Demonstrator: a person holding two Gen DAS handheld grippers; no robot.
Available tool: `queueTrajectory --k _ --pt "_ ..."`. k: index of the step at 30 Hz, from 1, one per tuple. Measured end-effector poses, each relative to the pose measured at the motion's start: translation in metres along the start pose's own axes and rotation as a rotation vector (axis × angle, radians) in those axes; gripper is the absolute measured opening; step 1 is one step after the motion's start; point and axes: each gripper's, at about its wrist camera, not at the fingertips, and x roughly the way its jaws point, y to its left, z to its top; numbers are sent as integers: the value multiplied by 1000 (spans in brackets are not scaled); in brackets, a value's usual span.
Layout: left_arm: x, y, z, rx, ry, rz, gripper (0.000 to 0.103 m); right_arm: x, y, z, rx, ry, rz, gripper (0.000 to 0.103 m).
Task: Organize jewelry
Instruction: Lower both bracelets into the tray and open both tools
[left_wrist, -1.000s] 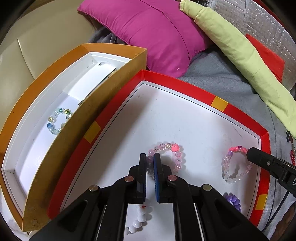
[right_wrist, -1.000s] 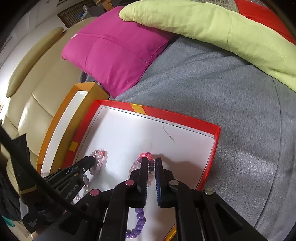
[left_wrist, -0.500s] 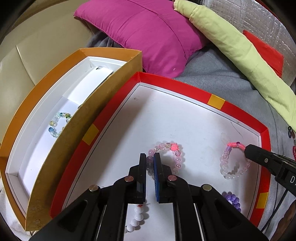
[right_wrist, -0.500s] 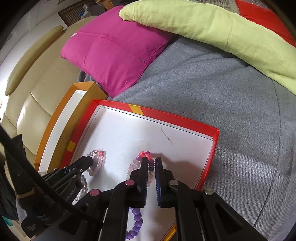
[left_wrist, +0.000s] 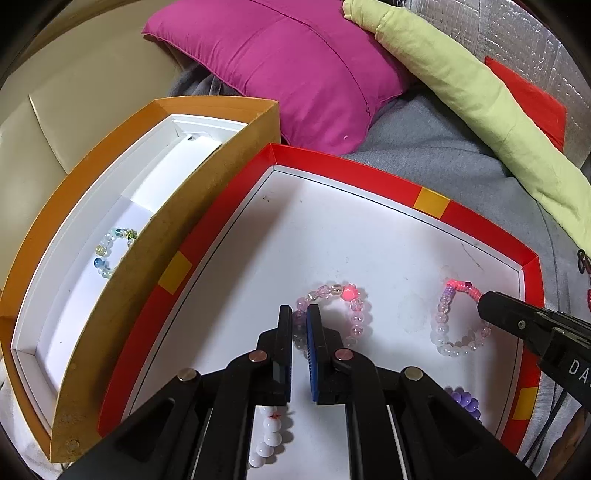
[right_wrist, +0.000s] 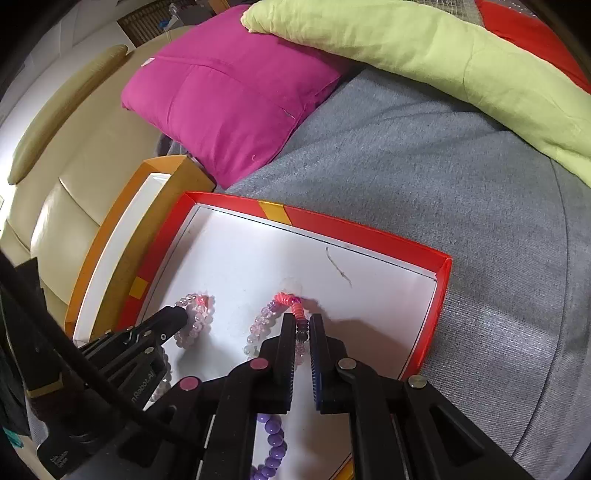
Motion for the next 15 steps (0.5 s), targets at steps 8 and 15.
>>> queueTrajectory --k 8,15 --pt "0 -2 1 5 1 4 8 -2 1 1 -7 0 -1 8" --pt "0 0 1 0 4 12 8 -2 1 1 -8 1 -5 8"
